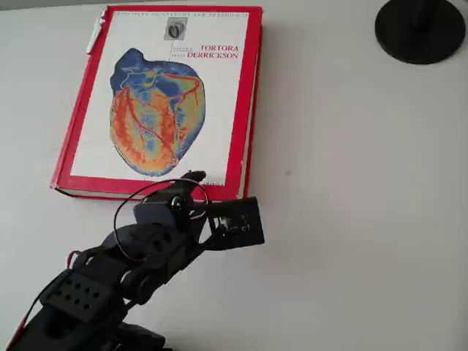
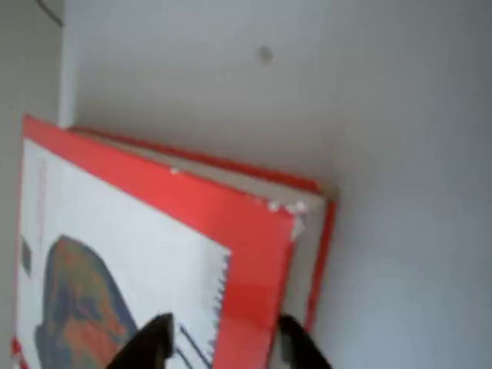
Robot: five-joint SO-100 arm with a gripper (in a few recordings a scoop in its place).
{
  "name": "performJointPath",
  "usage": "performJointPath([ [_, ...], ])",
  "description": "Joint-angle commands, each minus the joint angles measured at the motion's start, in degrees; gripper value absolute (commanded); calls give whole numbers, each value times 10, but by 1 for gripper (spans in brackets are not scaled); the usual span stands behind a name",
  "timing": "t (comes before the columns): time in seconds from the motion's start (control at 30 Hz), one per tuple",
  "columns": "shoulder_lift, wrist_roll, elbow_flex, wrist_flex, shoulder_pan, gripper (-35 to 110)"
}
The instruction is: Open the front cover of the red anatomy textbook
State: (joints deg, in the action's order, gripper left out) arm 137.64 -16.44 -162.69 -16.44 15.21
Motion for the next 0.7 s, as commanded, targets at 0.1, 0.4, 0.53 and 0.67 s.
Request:
performJointPath([
  [0.1,65,-8,105,-48,0,18],
  [0.4,76,-8,185,-116,-10,18],
  [0.53,79,-8,229,-149,-18,18],
  [0.67,82,-8,270,-182,-23,18],
])
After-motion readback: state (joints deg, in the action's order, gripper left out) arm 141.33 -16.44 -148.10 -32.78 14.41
